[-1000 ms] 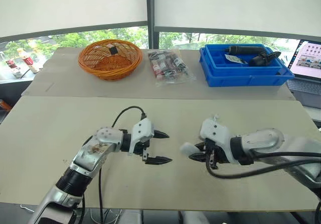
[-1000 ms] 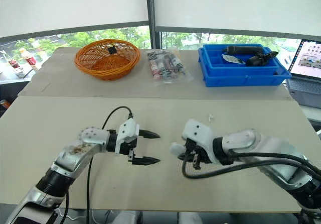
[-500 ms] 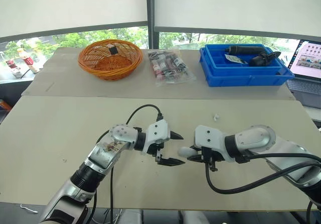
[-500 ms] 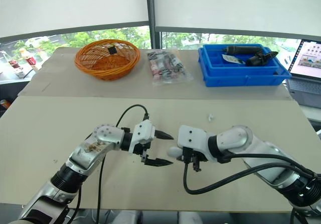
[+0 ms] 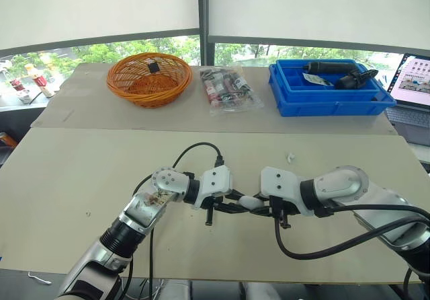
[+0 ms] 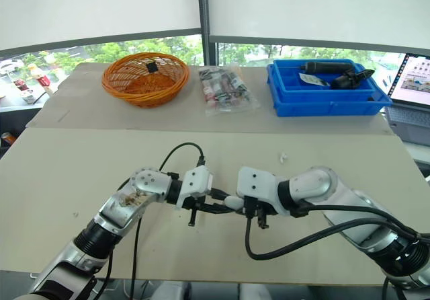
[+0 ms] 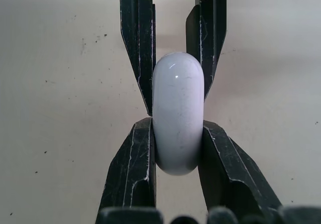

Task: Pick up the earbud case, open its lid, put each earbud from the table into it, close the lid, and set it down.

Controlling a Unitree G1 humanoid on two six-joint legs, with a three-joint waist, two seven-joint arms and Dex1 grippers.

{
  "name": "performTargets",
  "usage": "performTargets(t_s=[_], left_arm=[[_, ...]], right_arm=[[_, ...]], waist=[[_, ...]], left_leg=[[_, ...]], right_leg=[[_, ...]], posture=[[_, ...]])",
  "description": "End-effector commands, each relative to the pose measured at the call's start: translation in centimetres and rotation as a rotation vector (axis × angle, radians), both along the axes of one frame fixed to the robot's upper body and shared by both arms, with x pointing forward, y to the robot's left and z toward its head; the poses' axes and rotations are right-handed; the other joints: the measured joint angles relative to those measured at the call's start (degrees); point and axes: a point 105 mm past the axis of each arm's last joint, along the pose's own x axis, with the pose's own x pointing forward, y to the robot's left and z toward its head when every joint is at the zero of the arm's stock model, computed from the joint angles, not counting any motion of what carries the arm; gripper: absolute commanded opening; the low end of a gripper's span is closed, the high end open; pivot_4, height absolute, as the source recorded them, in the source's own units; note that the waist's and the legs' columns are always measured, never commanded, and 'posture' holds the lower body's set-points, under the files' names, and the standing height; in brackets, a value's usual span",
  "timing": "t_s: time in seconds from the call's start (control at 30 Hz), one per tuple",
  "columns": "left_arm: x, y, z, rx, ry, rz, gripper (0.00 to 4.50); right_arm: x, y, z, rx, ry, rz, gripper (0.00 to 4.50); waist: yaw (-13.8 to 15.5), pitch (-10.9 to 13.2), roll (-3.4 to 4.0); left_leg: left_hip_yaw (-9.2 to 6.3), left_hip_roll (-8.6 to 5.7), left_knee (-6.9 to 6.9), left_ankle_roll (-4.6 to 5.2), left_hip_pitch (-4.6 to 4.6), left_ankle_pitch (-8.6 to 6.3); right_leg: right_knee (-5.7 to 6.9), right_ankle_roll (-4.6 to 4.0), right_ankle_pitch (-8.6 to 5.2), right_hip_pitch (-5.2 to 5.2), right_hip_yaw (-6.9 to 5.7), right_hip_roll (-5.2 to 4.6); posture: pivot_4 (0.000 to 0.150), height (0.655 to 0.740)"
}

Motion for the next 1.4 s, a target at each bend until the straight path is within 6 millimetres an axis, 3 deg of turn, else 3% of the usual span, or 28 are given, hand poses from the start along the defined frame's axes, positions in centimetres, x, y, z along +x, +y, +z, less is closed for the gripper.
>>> performTargets(t_s=[0.03,0.07,0.23,0.33,0.6,1.07,1.4], left_arm=[[0.0,-0.2,0.1,-0.022,0.002,0.0,0.58],[0.0,-0.1,0.1,-0.024,0.006,0.0,0.58],[0.0,0.9,-0.3,-0.053,0.08,0.019,0.58],[0.0,1.3,0.0,-0.149,0.148,0.028,0.58],[0.4,1.2,1.0,-0.277,0.158,0.028,0.58],[-0.5,0.6,1.5,-0.271,0.148,-0.025,0.58],[-0.8,0.8,0.7,-0.232,0.14,-0.039,0.58]], right_arm=[[-0.2,0.4,1.8,0.04,-0.066,0.034,1.26],[-0.2,0.2,1.8,0.034,-0.067,0.034,1.83],[-0.4,-2.1,2.5,-0.017,-0.11,0.005,3.53],[-0.7,-2.6,3.4,-0.005,-0.159,0.018,3.54],[-1.1,-1.0,5.3,0.137,-0.253,0.019,3.54],[1.1,-1.0,5.2,0.143,-0.321,-0.05,3.54],[1.9,-1.1,6.7,0.201,-0.34,-0.088,3.54]], waist=[[0.0,0.0,0.0],[0.1,0.0,0.0],[0.2,0.0,0.0],[0.2,0.0,0.0],[0.1,0.0,0.0],[0.1,0.0,0.0],[0.1,0.0,0.0]], left_leg=[[0.0,0.0,0.0,0.0,0.0,0.0],[0.0,0.0,0.0,0.0,0.0,0.0],[0.0,-0.01,0.01,0.0,0.0,0.0],[0.0,0.0,0.02,0.0,0.01,0.0],[0.0,0.0,0.02,0.0,0.04,0.0],[0.0,-0.01,0.05,0.0,0.04,0.0],[0.0,-0.02,0.05,0.0,0.04,0.0]], right_leg=[[0.0,0.0,0.0,0.0,0.0,0.0],[0.01,0.0,0.0,0.0,0.0,0.0],[0.0,0.0,0.0,0.01,0.0,-0.01],[0.02,0.0,0.0,0.02,0.0,-0.01],[0.06,-0.01,0.0,0.04,0.0,0.0],[0.05,0.0,0.01,0.05,0.01,-0.01],[0.05,0.0,0.01,0.05,0.01,-0.01]], posture=[[0.15,0.7114],[0.15,0.7114],[0.15,0.7114],[0.15,0.7114],[0.15,0.7114],[0.15,0.7114],[0.15,0.7114]])
